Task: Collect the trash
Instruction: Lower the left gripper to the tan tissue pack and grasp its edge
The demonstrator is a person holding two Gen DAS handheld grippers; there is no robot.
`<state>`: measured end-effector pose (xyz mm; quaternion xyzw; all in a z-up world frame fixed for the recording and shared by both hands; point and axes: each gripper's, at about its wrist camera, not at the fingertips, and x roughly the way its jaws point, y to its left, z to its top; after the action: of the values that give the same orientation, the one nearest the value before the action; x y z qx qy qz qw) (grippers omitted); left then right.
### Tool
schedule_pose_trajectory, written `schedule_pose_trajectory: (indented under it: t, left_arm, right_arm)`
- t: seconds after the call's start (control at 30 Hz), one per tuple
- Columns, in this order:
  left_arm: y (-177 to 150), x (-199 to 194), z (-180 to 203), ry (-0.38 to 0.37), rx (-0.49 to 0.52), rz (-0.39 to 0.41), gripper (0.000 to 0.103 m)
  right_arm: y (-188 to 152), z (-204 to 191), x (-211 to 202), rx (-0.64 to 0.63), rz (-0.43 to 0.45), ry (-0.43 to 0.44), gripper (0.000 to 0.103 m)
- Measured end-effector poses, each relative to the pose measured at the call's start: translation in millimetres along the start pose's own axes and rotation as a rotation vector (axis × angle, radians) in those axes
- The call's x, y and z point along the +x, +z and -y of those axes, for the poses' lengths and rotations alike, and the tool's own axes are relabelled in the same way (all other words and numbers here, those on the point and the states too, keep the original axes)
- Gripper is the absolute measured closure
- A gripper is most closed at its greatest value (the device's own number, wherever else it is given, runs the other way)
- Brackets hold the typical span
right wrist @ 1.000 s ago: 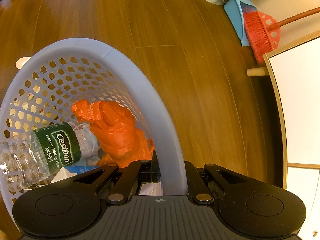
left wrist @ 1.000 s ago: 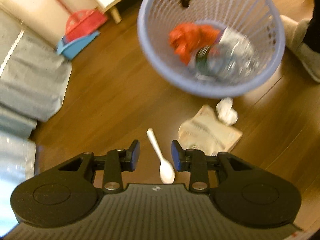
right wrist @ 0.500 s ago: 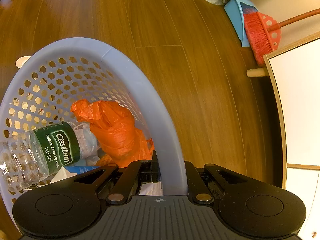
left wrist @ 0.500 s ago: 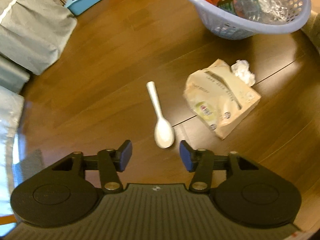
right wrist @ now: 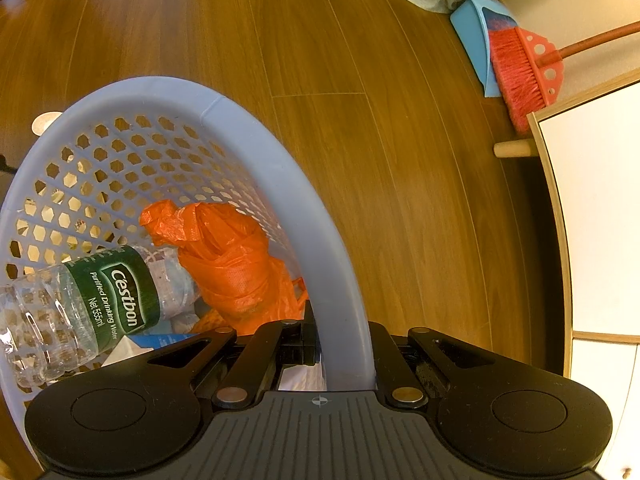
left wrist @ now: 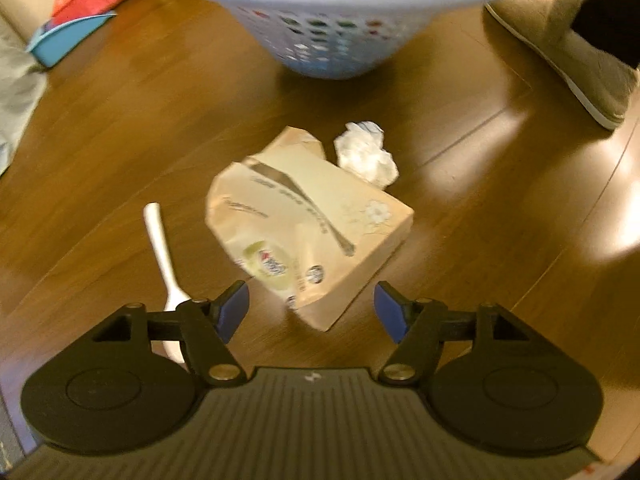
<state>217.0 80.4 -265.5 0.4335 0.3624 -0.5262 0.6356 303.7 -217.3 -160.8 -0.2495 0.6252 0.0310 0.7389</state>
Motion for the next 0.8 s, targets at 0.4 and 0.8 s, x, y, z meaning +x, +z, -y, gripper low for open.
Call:
schedule_pose_trajectory:
  t: [0.4, 0.8]
  left_arm:
    - [3.2, 29.9, 1.5, -0.017, 0.033, -0.059, 0.084]
    - [-3.5, -4.9, -2.6, 0.033, 0.061, -0.093, 0.103]
  right_arm:
    - [3.8, -3.7, -1.0, -0.018, 0.002, -0.006, 0.103]
    - [8.3, -12.8, -2.9, -0.083, 0.016, -0.021, 0.103]
